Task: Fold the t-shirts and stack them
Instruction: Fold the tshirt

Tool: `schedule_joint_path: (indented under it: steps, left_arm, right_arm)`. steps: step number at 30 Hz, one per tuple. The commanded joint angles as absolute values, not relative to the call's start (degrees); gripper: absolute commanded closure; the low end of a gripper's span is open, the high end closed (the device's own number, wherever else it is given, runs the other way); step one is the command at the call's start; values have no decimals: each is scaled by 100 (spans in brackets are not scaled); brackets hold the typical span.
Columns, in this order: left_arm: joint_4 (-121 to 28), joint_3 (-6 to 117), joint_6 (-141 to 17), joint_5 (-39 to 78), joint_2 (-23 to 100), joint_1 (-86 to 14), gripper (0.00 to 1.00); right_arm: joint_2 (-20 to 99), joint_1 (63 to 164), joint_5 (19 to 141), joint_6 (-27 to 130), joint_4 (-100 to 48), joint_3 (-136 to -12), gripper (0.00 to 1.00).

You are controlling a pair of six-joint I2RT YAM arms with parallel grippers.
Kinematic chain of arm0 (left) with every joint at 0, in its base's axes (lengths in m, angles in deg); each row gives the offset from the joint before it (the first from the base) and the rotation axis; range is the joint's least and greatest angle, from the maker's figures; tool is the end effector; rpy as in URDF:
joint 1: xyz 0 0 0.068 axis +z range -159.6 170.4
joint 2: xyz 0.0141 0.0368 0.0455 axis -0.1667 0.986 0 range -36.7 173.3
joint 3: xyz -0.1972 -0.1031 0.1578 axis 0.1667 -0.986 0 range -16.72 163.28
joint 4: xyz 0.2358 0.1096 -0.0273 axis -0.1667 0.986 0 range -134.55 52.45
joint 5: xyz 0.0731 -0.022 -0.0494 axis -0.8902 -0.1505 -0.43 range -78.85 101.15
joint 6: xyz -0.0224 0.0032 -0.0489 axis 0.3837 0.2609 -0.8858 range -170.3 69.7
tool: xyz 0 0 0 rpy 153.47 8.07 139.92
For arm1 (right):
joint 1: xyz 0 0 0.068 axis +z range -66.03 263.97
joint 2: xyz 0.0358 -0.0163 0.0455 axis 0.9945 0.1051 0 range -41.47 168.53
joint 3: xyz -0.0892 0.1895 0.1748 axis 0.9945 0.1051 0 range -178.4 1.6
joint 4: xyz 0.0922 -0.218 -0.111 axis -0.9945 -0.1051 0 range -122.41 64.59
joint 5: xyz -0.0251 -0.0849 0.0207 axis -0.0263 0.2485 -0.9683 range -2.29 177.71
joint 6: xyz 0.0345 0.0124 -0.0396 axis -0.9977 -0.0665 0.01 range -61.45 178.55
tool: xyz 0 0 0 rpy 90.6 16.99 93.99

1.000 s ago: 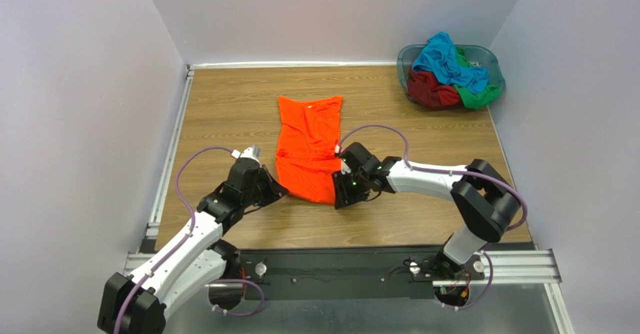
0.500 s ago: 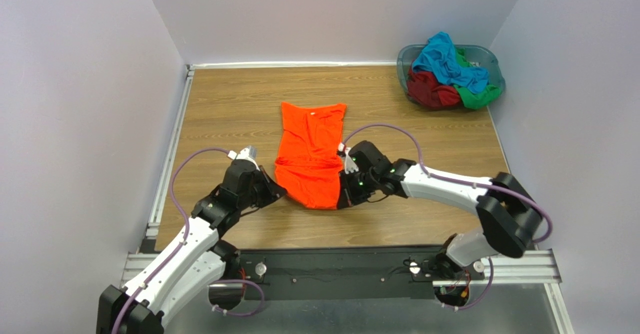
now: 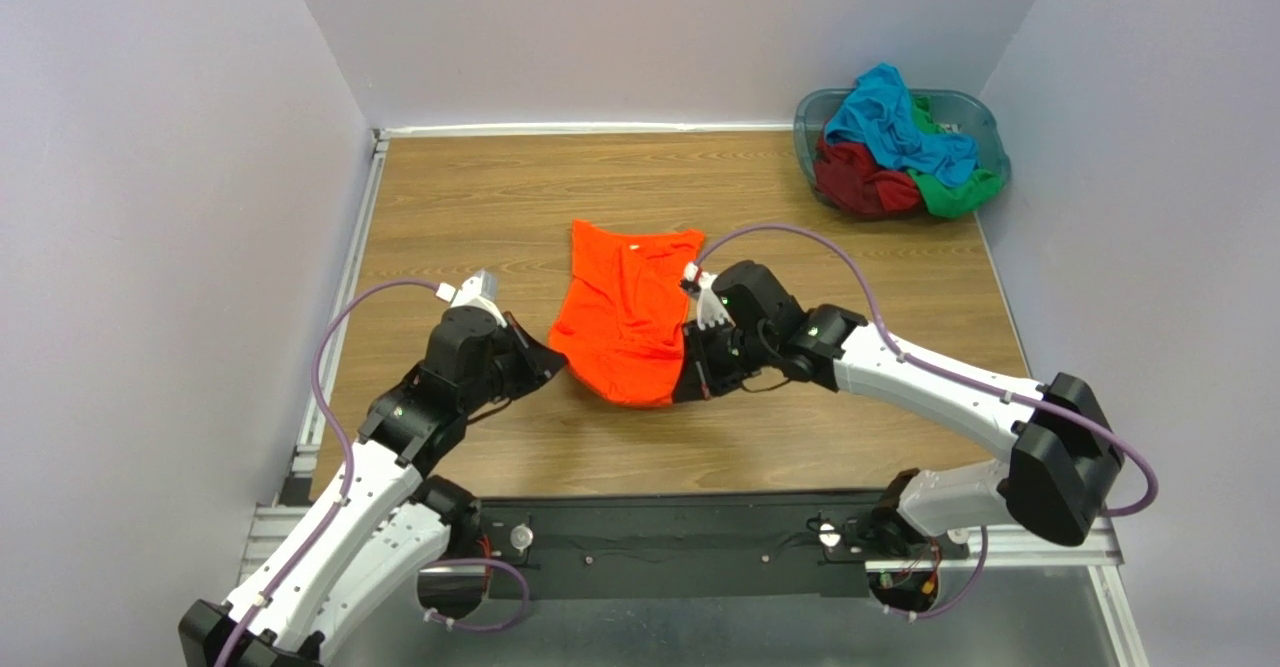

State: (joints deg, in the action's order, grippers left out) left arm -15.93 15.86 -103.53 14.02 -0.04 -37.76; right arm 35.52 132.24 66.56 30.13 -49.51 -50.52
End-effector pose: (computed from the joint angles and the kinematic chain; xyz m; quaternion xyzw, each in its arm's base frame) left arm 0.1307 -0.0719 0.2545 -0.1787 0.8590 -0.3292 0.3490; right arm 0.1757 0.2163 0.2411 -0.2221 0.8958 0.3485 0.1635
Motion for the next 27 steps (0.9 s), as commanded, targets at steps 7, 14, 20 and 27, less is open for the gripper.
schedule_joint_path:
  steps: [7, 14, 20, 27]
  left_arm:
    - [-1906, 2510, -10242, 457, 776, -3781, 100]
    - [-2204, 3134, -9961, 192, 1418, -3545, 100]
    - [-2573, 3618, -9662, 358, 2147, -3307, 100]
    - [-2916, 4137, -9319, 481, 2868, -2947, 100]
  right_arm:
    - [3798, 12493, 7066, 3464, -5344, -6071, 99]
    - [4158, 12045, 6943, 3631, -5353, -6590, 99]
    - [4483, 11571, 6908, 3684, -5336, -6959, 99]
    - [5002, 11210, 6758, 3790, -5336, -7372, 99]
